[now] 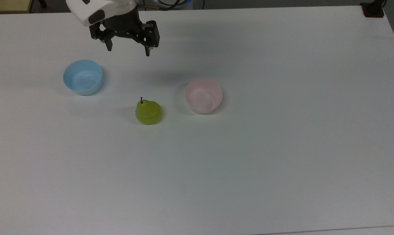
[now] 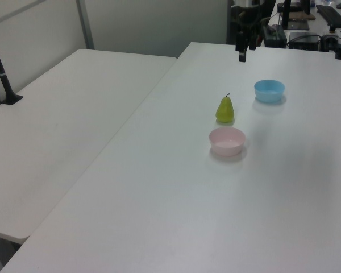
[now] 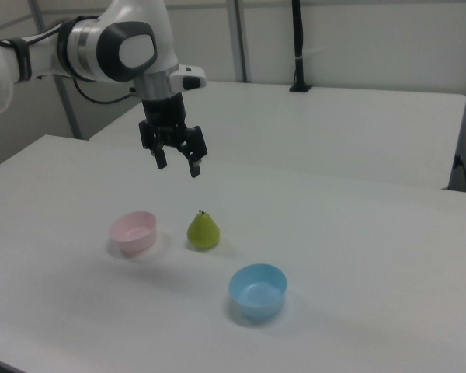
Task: Place the pear in the bowl
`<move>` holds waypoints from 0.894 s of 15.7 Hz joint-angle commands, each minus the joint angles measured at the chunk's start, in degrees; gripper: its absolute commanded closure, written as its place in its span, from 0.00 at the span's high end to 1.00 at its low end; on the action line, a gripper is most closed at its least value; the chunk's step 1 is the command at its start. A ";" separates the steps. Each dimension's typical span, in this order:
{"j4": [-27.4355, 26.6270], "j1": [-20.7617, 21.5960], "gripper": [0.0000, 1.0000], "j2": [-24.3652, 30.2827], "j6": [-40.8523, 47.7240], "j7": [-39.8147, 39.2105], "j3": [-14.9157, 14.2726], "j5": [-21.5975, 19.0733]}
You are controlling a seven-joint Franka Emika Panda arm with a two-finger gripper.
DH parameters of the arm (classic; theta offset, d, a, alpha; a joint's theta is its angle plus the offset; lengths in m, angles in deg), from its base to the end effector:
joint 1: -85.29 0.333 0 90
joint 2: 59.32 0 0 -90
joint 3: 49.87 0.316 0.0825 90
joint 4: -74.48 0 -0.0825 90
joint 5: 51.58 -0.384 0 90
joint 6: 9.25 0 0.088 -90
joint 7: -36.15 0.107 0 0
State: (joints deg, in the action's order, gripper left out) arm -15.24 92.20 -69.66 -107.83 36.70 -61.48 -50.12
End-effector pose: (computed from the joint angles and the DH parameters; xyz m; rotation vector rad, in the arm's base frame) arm 0.6134 -0.0435 0.5362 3.0781 -0.1305 -0.0376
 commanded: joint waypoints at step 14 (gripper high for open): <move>0.25 3.11 1.00 -17.69 -14.62 -4.07 0.00 0.29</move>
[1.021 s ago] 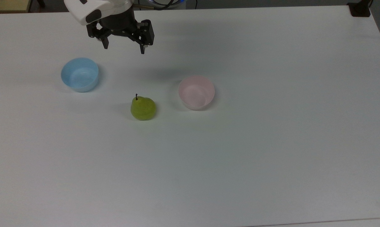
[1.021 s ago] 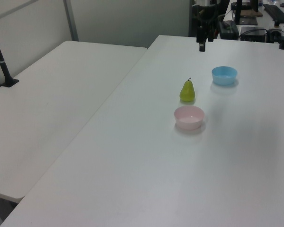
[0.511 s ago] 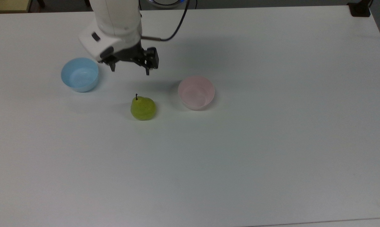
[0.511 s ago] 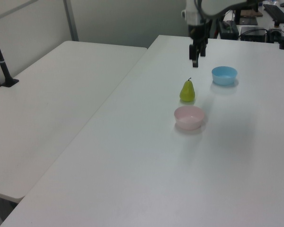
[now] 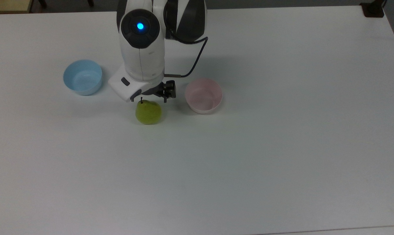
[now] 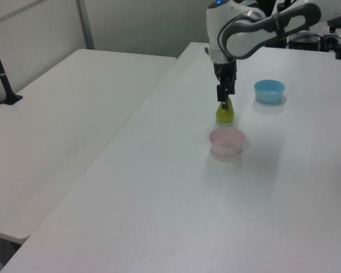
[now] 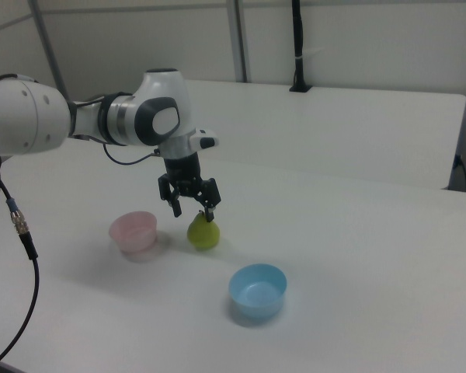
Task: Place the pear in the bowl
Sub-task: 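Lower the open gripper over the green pear and close on it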
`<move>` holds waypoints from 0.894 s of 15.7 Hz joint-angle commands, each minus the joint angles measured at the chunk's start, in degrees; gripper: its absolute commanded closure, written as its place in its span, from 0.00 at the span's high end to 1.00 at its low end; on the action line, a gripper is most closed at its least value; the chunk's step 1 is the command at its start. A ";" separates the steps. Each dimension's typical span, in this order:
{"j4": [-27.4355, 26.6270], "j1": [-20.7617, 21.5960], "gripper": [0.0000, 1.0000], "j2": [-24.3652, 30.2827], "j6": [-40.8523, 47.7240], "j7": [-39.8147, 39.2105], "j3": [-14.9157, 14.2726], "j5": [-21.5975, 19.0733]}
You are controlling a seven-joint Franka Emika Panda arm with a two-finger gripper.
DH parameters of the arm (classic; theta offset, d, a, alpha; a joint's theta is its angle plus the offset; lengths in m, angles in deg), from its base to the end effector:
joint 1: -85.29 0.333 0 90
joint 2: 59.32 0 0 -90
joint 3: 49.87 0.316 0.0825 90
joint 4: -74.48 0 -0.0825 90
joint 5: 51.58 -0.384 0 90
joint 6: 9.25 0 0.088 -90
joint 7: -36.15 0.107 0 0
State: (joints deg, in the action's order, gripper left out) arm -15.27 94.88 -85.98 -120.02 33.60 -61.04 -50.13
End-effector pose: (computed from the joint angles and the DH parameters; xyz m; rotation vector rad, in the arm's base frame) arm 0.6729 -0.0033 0.3715 3.0298 0.0656 -0.1427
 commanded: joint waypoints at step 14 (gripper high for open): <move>0.45 -0.27 0.00 -0.41 -2.70 -2.36 -0.87 -0.14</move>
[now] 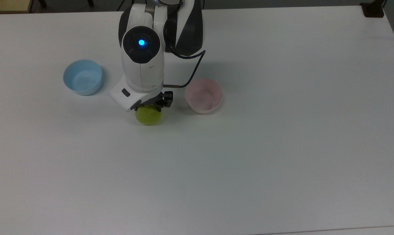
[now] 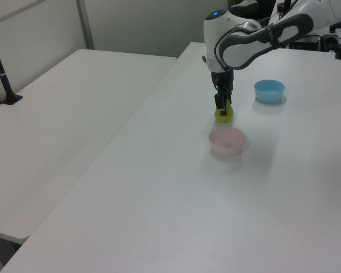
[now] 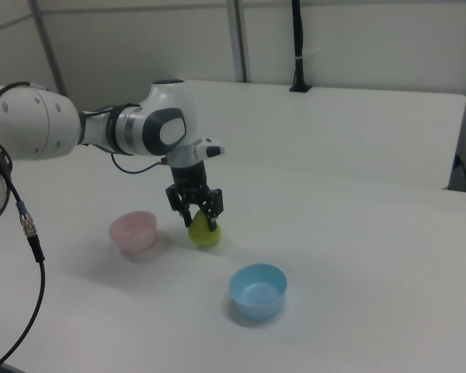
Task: Place the pear in the bowl
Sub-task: 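Lift the pear and carry it over the pink bowl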
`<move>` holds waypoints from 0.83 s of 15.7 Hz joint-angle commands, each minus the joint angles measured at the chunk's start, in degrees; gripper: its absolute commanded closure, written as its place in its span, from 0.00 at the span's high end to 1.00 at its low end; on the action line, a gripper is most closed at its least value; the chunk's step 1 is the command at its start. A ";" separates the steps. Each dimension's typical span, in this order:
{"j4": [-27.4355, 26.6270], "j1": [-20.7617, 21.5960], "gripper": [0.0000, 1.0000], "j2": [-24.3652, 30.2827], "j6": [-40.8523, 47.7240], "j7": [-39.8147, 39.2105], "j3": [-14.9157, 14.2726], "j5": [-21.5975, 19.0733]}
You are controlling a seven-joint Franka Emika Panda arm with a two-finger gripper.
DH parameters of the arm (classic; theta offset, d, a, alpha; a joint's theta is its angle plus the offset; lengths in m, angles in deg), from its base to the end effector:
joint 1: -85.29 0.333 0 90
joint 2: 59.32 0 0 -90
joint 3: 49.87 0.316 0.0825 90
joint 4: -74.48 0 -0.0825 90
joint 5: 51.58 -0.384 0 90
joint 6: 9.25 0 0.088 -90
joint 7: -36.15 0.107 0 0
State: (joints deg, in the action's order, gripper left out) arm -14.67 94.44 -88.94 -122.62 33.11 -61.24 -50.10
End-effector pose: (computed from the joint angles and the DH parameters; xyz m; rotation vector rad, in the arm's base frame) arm 0.6816 -0.0095 0.3455 3.0199 0.0706 -0.1365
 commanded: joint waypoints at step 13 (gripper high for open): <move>0.74 12.20 0.06 10.99 9.40 1.37 -0.85 -4.21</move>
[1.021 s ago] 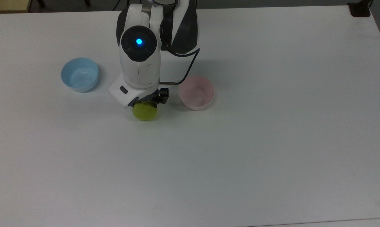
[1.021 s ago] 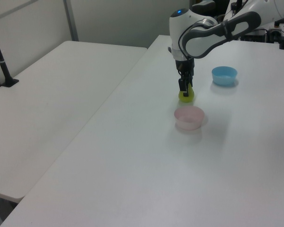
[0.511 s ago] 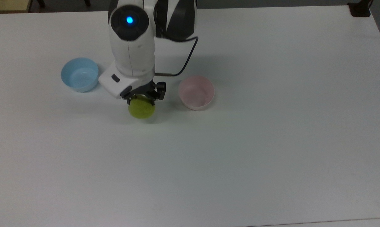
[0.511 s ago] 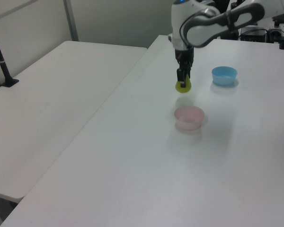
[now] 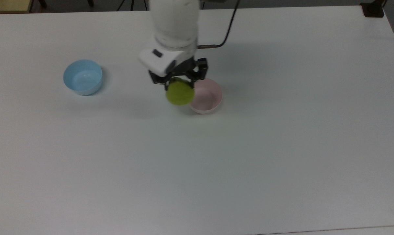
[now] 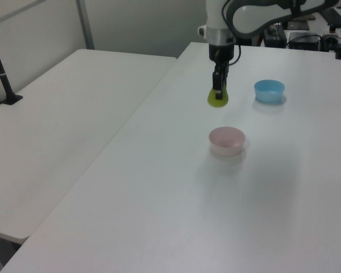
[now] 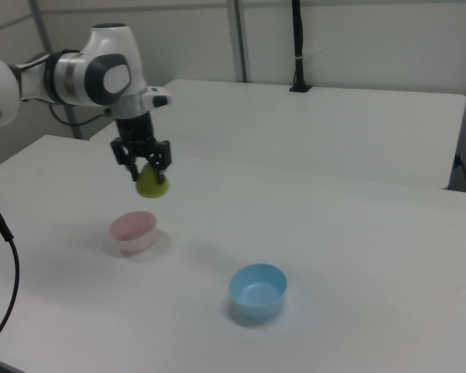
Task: Place the pear in the bowl
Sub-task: 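Lift the pear and carry it over the pink bowl, then lower the pear into the pink bowl and open the gripper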
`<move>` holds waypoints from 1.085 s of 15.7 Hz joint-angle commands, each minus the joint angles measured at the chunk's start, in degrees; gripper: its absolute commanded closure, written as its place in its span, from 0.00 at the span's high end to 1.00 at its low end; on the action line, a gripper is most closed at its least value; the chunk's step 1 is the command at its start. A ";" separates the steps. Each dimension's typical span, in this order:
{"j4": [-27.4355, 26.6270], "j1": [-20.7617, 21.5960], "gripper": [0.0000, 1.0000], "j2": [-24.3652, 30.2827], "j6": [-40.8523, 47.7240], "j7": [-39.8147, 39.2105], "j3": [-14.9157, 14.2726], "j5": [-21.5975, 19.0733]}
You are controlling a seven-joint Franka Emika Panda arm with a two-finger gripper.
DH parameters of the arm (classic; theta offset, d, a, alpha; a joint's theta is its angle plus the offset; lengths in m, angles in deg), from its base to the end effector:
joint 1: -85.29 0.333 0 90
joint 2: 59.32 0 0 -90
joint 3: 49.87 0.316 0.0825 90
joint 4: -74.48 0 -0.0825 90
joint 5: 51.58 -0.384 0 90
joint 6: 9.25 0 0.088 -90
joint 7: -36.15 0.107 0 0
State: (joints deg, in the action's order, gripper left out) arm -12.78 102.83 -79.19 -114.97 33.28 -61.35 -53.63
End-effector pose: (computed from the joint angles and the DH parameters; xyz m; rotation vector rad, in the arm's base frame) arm 0.6549 0.0889 0.4625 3.0980 0.2435 -0.0260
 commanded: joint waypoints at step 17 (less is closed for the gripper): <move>-2.74 6.11 1.00 -4.05 1.57 3.92 0.05 1.87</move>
State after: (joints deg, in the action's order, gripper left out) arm -14.97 109.16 -85.98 -114.10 35.18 -61.04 -52.60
